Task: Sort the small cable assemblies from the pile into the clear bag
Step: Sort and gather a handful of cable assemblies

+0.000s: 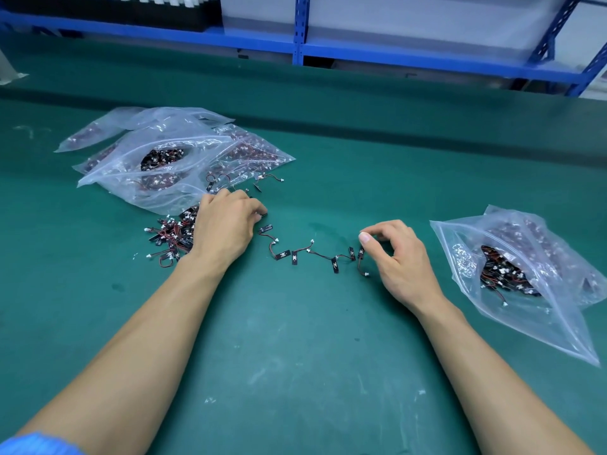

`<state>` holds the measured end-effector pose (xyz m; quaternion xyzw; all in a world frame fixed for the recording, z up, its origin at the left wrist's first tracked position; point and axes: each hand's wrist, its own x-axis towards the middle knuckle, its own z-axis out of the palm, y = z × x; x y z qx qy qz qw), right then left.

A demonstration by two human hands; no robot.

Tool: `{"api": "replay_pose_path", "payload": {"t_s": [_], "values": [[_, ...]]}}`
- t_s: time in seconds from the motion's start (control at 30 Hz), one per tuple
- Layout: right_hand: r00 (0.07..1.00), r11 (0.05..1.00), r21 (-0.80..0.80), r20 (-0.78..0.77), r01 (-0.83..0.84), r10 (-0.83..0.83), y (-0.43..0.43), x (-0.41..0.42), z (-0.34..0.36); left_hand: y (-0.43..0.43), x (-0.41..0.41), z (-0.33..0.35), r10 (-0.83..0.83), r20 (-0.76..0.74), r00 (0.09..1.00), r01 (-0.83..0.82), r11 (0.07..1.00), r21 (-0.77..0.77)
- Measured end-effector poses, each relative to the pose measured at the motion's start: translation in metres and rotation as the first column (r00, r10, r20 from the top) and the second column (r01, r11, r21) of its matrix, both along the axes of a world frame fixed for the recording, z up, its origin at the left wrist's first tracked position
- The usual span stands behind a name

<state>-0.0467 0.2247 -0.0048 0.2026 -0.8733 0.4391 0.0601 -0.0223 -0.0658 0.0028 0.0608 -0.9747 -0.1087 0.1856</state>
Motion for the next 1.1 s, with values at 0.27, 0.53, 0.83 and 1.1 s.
{"api": "replay_pose_path", "payload": {"t_s": [0.27,0.53,0.83,1.1], "values": [[0.999,0.996,-0.081,0.016,0.034,-0.033,0.002,-0.002,-0.001,-0.006,0.004,0.005,0.01,-0.143,0.99,0.001,0.997,0.078],[0.994,0.98,-0.177,0.065,0.093,-0.083,0.006,-0.006,-0.004,-0.008,0.015,0.012,0.001,-0.366,0.931,0.052,0.989,0.135],[0.993,0.977,-0.184,0.073,0.108,-0.096,0.006,-0.008,-0.007,-0.008,0.021,0.015,-0.028,-0.42,0.907,0.092,0.987,0.133],[0.993,0.978,-0.182,0.079,0.104,-0.091,0.007,-0.007,-0.007,0.0,0.027,0.015,-0.103,-0.418,0.903,0.178,0.973,0.144]]}}
